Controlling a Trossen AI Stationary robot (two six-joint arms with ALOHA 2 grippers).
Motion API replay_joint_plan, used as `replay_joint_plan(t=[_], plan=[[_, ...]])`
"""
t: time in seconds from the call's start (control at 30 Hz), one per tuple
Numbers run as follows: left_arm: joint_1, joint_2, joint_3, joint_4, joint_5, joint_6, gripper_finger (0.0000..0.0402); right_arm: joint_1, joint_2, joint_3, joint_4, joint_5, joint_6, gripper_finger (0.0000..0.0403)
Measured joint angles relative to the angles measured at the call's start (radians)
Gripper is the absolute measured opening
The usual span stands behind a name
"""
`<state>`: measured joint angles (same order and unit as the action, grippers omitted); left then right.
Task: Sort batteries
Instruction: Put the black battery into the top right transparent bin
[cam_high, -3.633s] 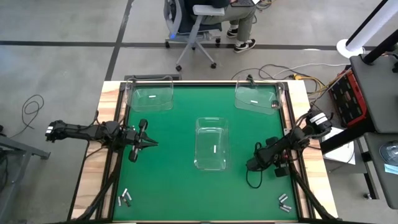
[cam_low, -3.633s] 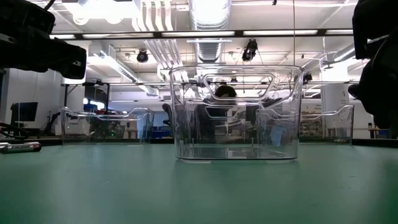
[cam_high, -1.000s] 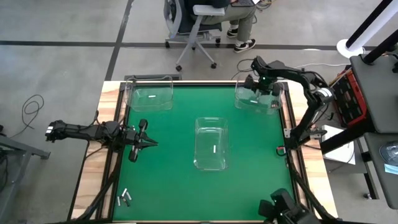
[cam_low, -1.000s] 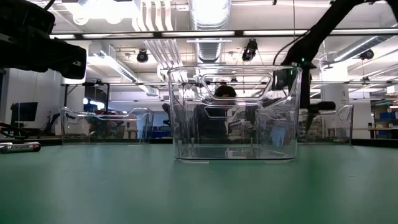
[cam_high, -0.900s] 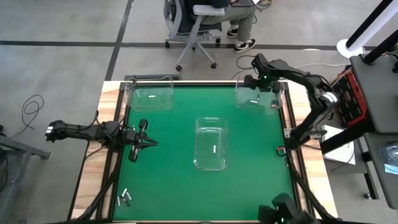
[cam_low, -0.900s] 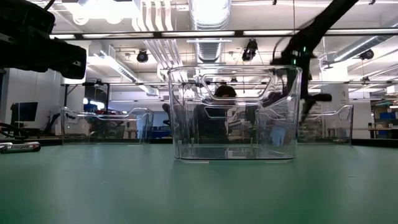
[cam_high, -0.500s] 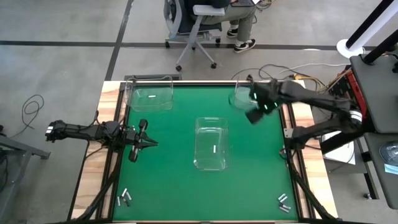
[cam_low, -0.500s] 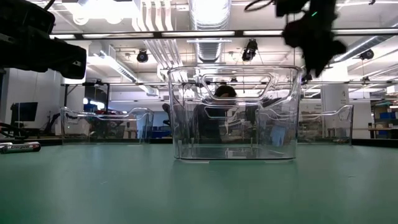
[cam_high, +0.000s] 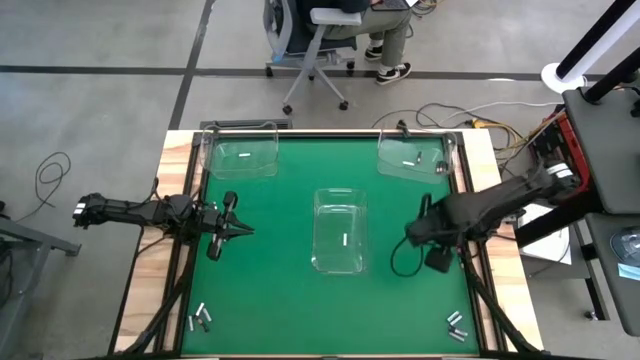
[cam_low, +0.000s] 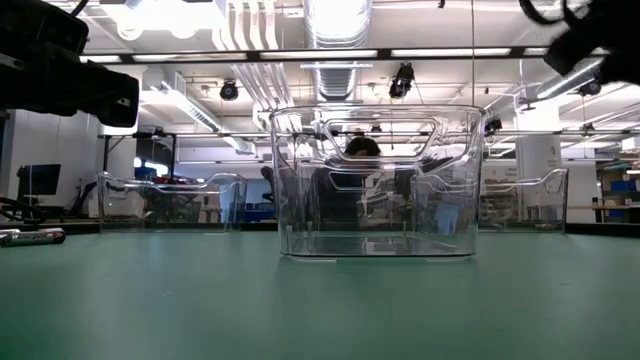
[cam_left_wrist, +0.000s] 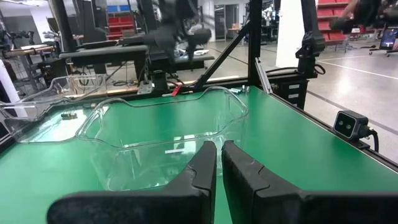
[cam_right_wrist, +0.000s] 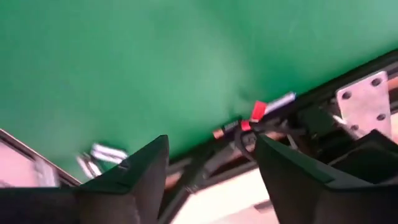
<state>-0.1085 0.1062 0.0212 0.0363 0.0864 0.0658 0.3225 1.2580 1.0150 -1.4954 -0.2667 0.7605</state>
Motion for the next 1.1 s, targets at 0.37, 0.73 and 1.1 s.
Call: replay_joint_plan(t=[0.37,0.73,1.1], plan=[[0.0,0.0,0.0,-0.001,0.0,0.0,0.0007,-0.005,0.263,-0.187,0.085,-0.074,-0.318,0.0335],[0.0,0.004,-0.001,-0.001,0.0,0.0,0.0007,-0.004,0.472,-0.208,0.213,-0.092,-0.398,0.0325],[0.0,0.004,-0.001,0.0,0.0,0.0,0.0007,0.021,0.523,-0.308,0.272,-0.126,-0.42,0.0325]])
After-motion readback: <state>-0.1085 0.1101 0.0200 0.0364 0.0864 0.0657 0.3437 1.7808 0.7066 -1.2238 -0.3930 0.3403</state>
